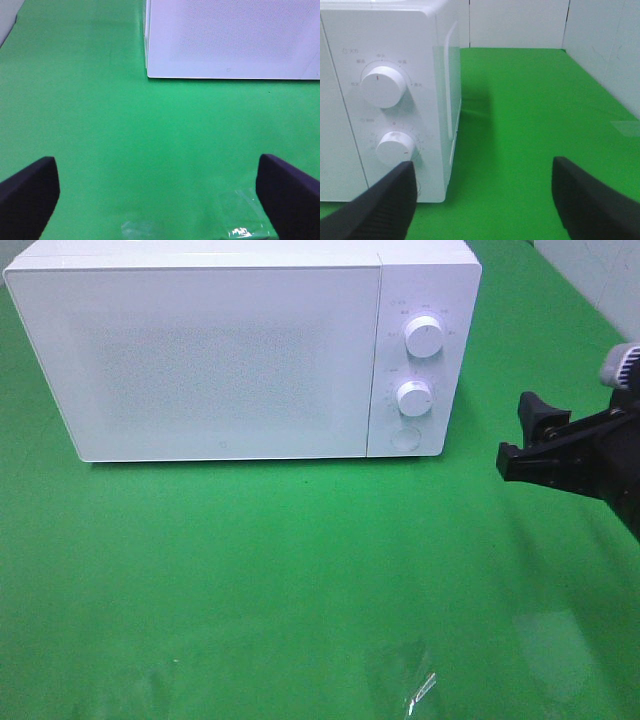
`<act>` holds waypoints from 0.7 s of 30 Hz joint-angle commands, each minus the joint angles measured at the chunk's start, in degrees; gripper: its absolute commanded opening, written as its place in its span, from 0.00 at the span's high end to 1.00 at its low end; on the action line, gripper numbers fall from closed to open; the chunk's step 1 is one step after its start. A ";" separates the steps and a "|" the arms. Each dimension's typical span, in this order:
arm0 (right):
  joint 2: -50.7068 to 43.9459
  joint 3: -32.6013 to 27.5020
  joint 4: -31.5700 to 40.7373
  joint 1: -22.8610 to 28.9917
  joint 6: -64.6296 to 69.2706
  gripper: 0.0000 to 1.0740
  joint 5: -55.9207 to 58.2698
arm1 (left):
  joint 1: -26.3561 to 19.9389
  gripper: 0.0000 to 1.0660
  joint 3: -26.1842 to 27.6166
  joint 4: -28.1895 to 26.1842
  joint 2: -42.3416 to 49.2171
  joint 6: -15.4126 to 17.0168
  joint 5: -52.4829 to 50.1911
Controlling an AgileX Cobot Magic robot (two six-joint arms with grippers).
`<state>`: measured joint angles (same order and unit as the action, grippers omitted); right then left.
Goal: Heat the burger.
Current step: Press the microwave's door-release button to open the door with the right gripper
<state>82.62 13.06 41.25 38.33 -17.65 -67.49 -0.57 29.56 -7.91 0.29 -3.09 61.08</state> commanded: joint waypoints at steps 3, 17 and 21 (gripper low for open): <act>3.72 2.35 2.29 4.13 -0.46 0.32 -1.55 | -0.17 0.05 0.06 -0.11 0.80 0.29 0.29; 12.55 9.28 6.82 11.23 -0.46 0.32 -0.80 | -0.17 0.05 0.06 -0.11 0.80 0.29 0.29; 13.41 10.49 6.82 11.23 0.17 0.32 -0.69 | -0.17 0.06 0.06 -0.11 0.69 0.29 0.29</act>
<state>95.91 23.03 47.90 49.50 -17.30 -67.78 -0.57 29.56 -7.91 0.29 -3.09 61.08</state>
